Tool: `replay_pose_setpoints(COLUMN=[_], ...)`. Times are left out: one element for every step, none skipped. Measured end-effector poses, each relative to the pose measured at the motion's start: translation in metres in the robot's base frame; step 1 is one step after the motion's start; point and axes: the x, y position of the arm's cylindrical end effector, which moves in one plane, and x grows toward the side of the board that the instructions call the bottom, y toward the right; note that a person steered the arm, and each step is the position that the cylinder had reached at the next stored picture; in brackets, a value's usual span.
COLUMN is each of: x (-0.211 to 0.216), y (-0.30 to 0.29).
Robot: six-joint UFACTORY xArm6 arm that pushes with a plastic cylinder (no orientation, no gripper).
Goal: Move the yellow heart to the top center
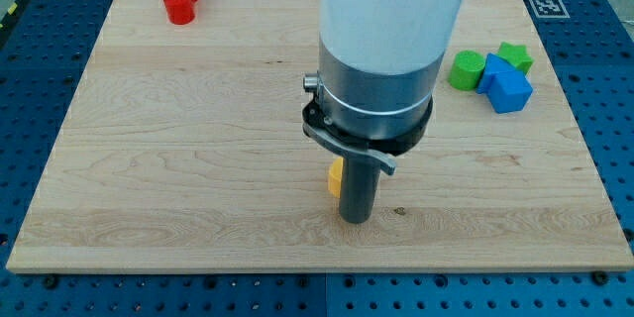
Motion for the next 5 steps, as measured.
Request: replay_pose_setpoints(x=[-0.016, -0.028, -0.044, -0.051, -0.051], y=[0.000, 0.000, -0.001, -0.017, -0.041])
